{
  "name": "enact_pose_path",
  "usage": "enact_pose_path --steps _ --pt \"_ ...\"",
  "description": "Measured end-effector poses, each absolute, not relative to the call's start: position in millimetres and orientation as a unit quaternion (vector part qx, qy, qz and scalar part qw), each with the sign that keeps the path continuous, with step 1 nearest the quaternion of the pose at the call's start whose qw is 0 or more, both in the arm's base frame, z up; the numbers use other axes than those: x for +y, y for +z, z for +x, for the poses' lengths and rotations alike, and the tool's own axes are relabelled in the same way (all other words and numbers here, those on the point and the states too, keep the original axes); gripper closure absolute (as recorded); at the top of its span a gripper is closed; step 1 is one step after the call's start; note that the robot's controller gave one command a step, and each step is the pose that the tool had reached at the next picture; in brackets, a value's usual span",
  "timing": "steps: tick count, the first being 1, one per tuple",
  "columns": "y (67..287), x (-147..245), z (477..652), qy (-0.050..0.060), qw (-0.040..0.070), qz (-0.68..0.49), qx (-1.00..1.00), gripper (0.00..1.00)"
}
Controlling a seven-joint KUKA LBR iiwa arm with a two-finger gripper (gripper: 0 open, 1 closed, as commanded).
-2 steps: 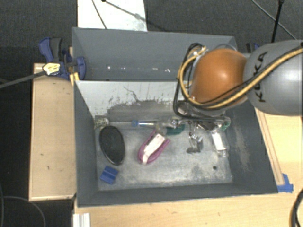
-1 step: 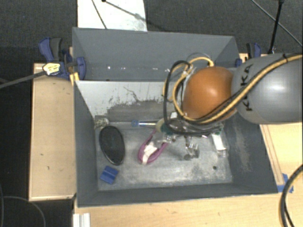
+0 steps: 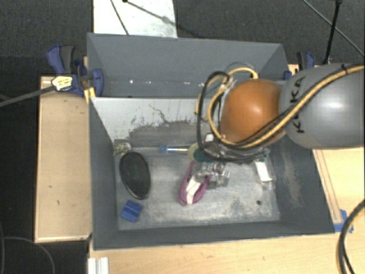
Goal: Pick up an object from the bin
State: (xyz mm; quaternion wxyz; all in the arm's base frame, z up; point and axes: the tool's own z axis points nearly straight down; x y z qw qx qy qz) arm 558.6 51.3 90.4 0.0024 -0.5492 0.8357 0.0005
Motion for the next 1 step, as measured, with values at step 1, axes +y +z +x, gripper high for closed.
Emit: enact_pose_path --steps 1 --pt "245.8 43.8 554.2 -0.002 0.004 -0.552 0.834 1.00"
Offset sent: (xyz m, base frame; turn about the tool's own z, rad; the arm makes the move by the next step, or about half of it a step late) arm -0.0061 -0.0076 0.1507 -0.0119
